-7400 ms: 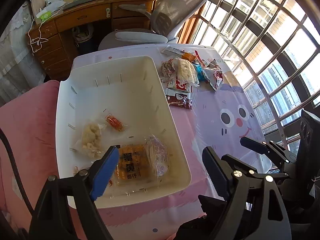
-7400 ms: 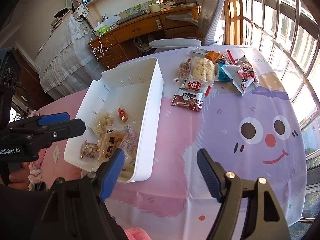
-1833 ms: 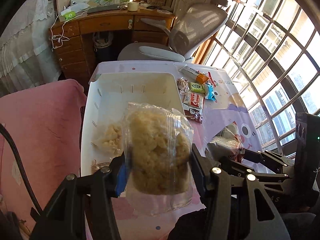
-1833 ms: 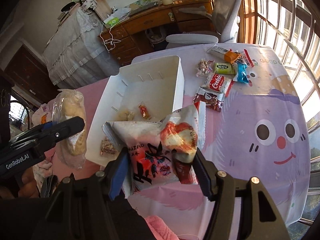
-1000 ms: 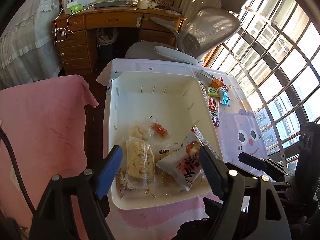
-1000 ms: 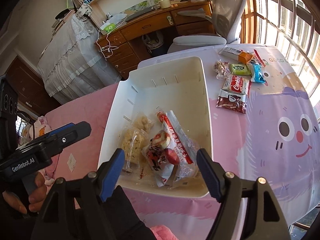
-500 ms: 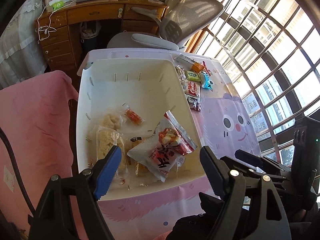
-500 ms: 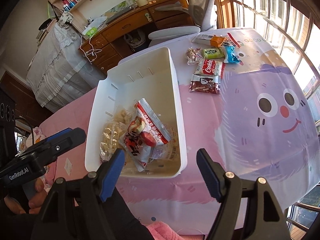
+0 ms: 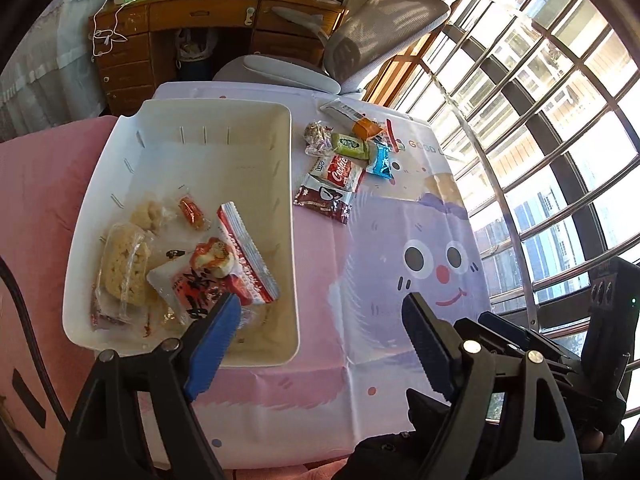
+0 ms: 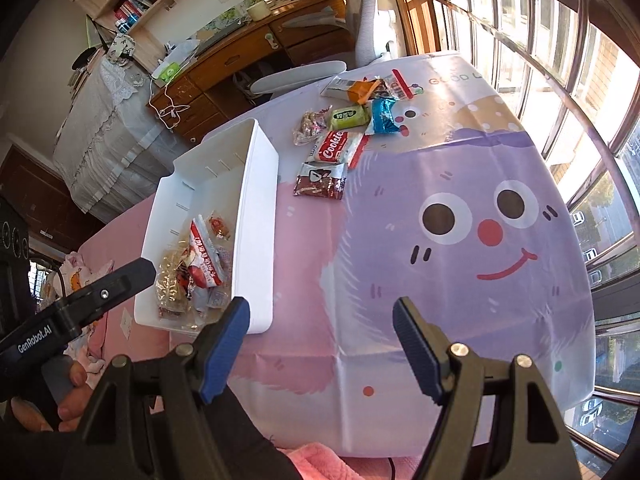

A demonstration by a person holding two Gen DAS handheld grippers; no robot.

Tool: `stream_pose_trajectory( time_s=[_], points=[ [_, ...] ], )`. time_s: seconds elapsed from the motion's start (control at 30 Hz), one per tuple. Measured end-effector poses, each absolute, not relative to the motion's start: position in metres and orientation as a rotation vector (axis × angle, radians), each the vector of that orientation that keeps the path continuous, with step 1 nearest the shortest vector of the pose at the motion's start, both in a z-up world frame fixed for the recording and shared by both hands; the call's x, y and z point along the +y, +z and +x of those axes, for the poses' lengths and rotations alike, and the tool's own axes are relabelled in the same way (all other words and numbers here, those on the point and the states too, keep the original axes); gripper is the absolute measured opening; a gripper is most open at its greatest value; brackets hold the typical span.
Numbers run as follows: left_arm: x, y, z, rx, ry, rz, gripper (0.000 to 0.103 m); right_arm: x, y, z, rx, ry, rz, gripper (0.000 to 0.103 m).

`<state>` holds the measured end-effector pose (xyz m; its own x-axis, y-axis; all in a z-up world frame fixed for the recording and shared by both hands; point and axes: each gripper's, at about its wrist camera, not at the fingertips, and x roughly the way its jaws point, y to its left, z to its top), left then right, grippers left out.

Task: Organize snacks
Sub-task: 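Withdraw both open grippers from the tray toward the remaining snacks, then reach the left gripper to the brown chocolate wrapper while the right gripper reaches the blue foil wrapper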

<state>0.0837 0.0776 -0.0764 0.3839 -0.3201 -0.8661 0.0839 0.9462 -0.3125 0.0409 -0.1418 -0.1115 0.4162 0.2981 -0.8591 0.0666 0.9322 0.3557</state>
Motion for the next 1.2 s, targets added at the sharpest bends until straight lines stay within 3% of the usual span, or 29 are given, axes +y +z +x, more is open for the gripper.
stream_pose_trajectory(
  time_s=[0.47, 0.73, 1.2],
  points=[
    [-0.005, -0.097, 0.074, 1.171, -0.065, -0.406, 0.082, -0.241, -0.109, 0.054, 1.144, 0.215, 0.286, 0.075],
    [-0.008, -0.112, 0.085, 1.177, 0.085, -0.548, 0.082, -0.263, -0.109, 0.082, 1.126, 0.227, 0.314, 0.075],
    [-0.007, -0.135, 0.14, 1.034, 0.313, -0.685, 0.086, -0.262, -0.11, 0.16, 1.094, 0.212, 0.308, 0.075]
  ],
)
